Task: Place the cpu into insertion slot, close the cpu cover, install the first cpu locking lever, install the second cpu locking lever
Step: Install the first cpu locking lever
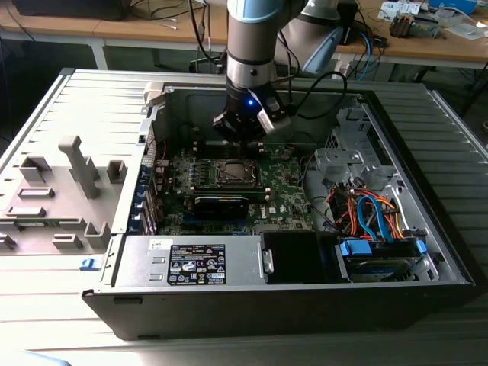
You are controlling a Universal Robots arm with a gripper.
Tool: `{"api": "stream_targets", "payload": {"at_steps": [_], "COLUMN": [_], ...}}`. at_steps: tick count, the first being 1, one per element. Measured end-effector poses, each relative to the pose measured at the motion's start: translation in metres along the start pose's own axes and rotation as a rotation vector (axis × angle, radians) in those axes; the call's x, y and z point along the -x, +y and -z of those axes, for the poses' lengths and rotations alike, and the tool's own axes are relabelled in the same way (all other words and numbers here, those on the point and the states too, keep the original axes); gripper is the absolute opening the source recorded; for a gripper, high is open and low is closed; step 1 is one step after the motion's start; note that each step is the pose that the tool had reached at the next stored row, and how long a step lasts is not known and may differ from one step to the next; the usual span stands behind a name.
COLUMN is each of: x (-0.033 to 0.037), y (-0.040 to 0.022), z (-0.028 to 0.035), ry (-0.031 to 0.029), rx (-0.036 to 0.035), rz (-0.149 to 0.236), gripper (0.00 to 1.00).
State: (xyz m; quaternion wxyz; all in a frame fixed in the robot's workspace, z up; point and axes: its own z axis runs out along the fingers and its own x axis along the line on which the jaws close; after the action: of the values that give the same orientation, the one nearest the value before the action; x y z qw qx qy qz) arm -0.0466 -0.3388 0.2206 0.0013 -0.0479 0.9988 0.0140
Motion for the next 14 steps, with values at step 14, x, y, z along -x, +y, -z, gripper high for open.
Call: {"api": "stream_targets", "payload": {"at_steps": [14], "x": [-0.0036], "y": [-0.0369], "z": [0.002], "ry": [-0.0007], "rx": [0.0043], "rz": [-0.013], "gripper": [0.11]}}
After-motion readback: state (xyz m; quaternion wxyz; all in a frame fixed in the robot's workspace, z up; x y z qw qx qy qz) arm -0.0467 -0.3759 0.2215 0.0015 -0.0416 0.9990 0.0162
